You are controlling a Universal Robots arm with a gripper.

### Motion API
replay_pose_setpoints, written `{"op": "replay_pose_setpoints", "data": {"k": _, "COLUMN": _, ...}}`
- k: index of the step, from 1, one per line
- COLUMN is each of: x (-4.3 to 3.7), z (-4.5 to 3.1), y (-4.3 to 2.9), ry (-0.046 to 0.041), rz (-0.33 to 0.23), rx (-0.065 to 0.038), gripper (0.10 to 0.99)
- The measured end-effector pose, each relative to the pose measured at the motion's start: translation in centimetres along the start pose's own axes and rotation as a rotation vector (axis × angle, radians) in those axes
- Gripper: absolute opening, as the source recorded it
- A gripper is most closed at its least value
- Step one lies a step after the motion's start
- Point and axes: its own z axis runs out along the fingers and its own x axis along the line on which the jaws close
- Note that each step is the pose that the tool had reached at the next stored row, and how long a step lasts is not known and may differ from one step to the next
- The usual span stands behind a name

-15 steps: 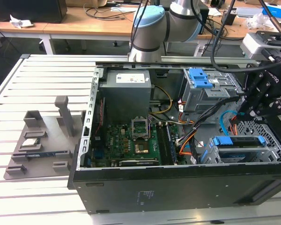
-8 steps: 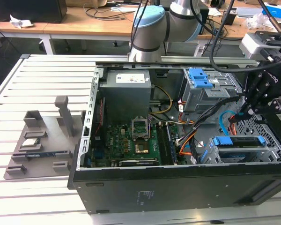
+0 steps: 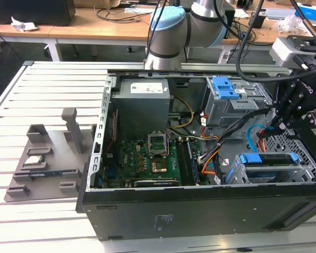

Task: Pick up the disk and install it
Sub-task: 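Insert the first disk wire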

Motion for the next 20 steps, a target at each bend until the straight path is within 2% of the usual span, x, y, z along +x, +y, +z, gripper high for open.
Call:
{"op": "replay_pose_setpoints", "data": {"k": 5, "x": 0.91, "z": -0.02, "y": -0.01, "ry": 0.0, "rz": 0.0, "rx": 0.0, "gripper": 0.169}}
{"op": "replay_pose_setpoints", "data": {"k": 15, "x": 2.02, "z": 0.04, "y": 0.03, "ry": -0.0001, "rz": 0.0, "rx": 0.0, "gripper": 0.169}}
{"op": "replay_pose_setpoints", "data": {"k": 20, "x": 2.25, "z": 0.06, "y": 0.05, "ry": -0.0001, "rz": 0.0, "rx": 0.0, "gripper": 0.169}}
